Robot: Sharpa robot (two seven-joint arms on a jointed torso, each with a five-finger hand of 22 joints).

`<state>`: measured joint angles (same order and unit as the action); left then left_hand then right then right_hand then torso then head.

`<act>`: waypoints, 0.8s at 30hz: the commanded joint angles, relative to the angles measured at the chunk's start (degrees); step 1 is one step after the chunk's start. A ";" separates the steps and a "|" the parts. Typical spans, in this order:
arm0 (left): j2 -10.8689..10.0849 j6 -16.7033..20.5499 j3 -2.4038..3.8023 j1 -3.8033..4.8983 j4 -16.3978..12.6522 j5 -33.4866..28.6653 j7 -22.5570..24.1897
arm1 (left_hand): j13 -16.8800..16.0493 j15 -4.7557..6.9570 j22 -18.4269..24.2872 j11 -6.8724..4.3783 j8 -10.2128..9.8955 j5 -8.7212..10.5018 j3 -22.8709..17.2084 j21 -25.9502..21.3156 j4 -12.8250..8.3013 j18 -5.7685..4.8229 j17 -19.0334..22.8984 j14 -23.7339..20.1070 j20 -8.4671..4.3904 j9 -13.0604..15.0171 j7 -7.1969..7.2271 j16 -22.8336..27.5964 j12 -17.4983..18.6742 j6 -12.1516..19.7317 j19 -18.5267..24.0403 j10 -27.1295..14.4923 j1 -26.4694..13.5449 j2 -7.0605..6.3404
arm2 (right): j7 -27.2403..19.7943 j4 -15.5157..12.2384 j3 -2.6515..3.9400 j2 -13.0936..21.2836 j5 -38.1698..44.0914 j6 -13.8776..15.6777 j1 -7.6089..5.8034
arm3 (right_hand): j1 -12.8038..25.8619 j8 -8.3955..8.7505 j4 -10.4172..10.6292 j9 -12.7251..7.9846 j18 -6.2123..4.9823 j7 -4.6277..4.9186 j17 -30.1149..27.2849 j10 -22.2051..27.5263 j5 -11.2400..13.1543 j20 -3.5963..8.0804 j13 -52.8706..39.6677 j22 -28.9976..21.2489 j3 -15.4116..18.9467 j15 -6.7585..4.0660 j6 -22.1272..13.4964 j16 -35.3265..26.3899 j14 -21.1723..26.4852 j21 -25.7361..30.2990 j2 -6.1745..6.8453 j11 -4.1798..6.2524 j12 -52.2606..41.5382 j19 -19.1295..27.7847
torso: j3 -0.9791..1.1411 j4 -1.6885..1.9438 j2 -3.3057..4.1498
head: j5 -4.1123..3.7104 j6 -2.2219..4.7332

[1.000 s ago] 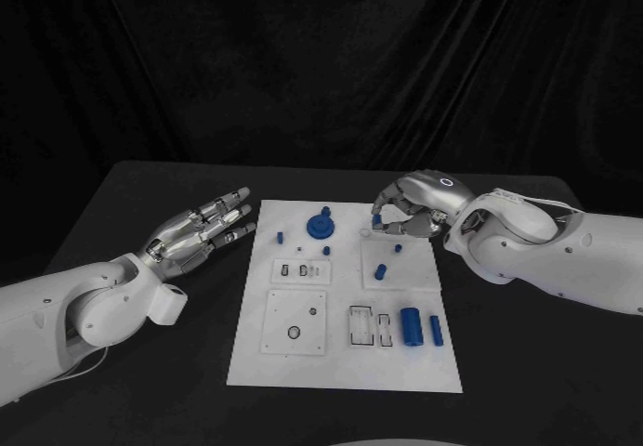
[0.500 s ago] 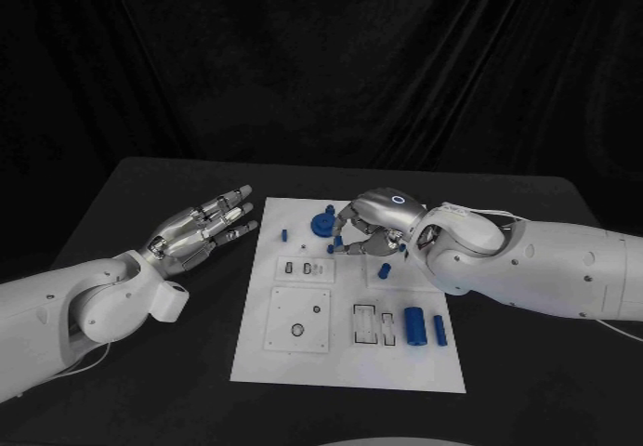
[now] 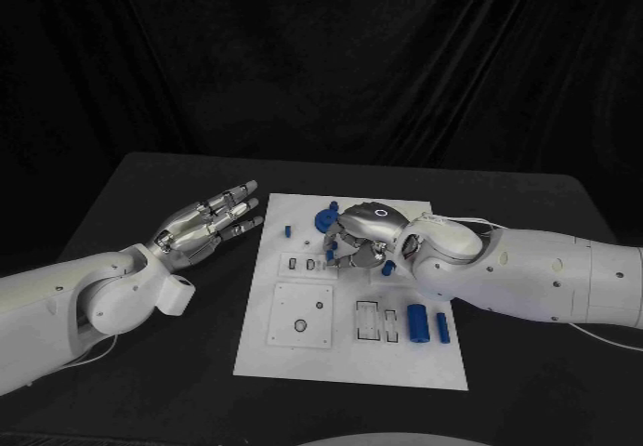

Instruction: Assemble the parts on the task board

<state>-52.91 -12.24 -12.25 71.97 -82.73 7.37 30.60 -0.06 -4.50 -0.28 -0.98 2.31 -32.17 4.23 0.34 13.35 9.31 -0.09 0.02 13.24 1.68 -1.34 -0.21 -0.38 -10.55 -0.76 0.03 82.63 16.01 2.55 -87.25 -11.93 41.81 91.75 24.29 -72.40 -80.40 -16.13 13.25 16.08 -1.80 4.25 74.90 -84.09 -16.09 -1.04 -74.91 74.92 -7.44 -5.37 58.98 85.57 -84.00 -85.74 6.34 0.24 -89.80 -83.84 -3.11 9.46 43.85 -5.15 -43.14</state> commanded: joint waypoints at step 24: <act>0.02 -0.70 0.05 -0.06 -0.13 -0.04 0.55 | 0.06 -0.34 -0.08 0.43 0.37 -0.34 -0.20 0.22 0.07 0.99 0.09 -0.02 0.27 0.03 -0.36 0.21 0.38 0.08 0.02 -0.03 0.12 0.17 | 0.23 0.39 0.03 -0.61 1.62 -4.88 0.58 | 1.46 3.13 -1.31 -0.90 0.41 1.19 4.70 -5.91 0.06 -1.34 -15.09 13.21 0.39 1.52 -3.84 -0.47 -4.15 0.82 -0.11 -1.32 -0.20 -3.47 | -0.05 -0.09 0.08 | 0.16 -0.98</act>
<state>-52.94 -12.31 -12.25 71.97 -82.73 7.37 30.52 -0.08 -4.50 -0.28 -0.99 2.31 -32.17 4.23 0.34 13.35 9.31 -0.05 0.02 13.24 1.68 -1.34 -0.21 -0.37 -10.55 -0.76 0.02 82.63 16.01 2.48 -86.84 -11.92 41.14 92.09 21.63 -71.95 -79.58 -13.22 12.22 15.26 -1.79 5.49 74.91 -84.00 -16.11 -2.06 -74.90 74.91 -7.05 -4.31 55.46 85.34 -84.00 -85.18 6.34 -0.70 -89.80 -84.04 -3.15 9.39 43.95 -4.99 -44.07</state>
